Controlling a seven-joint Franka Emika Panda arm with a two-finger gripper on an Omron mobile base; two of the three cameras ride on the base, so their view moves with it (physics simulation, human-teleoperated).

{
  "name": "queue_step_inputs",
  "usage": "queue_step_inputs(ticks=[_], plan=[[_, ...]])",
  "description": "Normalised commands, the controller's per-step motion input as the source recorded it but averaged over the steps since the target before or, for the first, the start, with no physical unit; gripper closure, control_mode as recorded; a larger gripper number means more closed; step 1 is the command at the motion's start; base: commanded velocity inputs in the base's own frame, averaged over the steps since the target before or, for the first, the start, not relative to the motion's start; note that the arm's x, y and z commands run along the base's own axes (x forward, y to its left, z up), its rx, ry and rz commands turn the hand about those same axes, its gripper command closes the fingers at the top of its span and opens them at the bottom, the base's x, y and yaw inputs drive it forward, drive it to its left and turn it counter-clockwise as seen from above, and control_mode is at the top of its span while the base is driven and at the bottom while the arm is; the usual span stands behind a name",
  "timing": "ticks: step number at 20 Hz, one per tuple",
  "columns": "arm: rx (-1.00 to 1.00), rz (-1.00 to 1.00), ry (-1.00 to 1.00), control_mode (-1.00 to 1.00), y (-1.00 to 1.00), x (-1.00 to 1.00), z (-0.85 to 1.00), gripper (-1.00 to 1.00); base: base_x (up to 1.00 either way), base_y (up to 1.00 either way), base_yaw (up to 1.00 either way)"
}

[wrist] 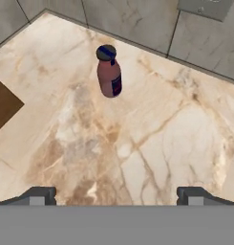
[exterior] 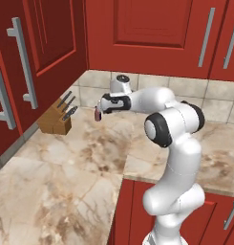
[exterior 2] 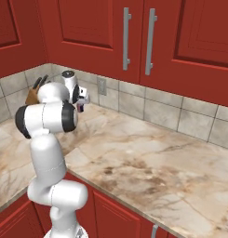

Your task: Place the drinks on the dining counter in a tight cluster.

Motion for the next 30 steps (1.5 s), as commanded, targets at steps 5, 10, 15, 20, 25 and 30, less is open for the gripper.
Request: queue_step_inputs(ticks=[5,10,15,20,25,30], plan=[[0.00,0.00,0.00,-1.00,0.21,0.26,-0.14,-1.00,0.00,0.00,0.00],[0.00,0.00,0.00,-1.00,0.20,0.23,0.00,-1.00,0.00,0.00,0.00],[0.00,0.00,0.00,-1.00,0.11,0.32,0.00,-1.00,0.00,0.00,0.00],[0.00,0.00,0.00,-1.00,0.00,0.54,0.00,-1.00,0.00,0.00,0.00],[0.00,0.00,0.00,-1.00,0.00,0.42,-0.02,-1.00,0.00,0.00,0.00],[0.00,0.00,0.00,-1.00,0.00,0.11,-0.15,-1.00,0.00,0.00,0.00]])
